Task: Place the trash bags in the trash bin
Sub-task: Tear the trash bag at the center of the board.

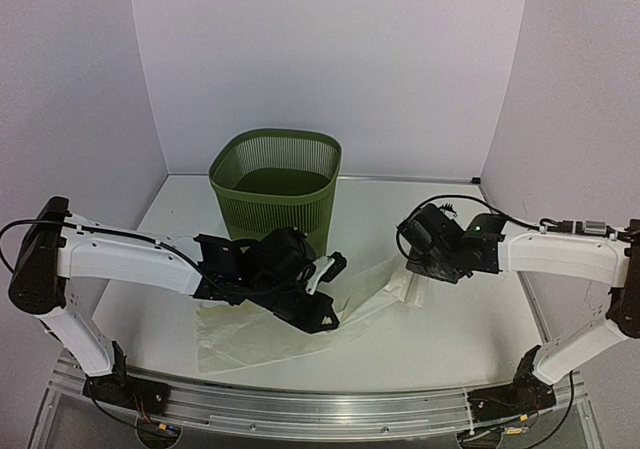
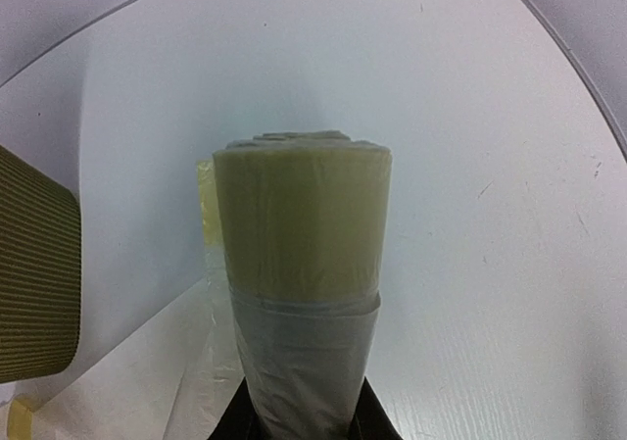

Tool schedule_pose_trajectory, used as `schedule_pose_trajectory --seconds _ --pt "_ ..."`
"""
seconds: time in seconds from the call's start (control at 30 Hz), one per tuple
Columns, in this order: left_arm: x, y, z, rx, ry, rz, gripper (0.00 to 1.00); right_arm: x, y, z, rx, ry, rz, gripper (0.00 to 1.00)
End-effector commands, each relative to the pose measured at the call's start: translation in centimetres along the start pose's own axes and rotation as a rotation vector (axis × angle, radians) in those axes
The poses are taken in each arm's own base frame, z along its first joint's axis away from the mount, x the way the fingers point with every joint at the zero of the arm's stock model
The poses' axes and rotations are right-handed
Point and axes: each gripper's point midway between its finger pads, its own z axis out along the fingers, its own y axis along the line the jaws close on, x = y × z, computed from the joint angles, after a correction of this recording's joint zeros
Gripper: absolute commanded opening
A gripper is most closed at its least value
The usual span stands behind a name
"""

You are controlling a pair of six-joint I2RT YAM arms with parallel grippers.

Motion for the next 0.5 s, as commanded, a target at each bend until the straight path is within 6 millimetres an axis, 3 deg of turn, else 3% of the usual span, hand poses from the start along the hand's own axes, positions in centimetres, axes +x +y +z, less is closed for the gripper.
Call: schedule_pose_trajectory --seconds 0.0,0.3,0.47 --pt "0.4 2.0 -2.1 -0.103 -0.027 -0.056 0.00 -2.8 -1.7 -0.2 0.101 -0.107 0.017 0.00" --pt "2.1 8.3 -4.2 -0.437 -0.046 -0.185 0.00 -3.2 -3.0 0.8 0.103 -0.016 -0.110 0.00" --pt "2.2 9.2 -5.1 -0.480 -0.078 -0.218 0.00 -2.7 -2.9 0.4 0.042 0.046 -0.132 0.00"
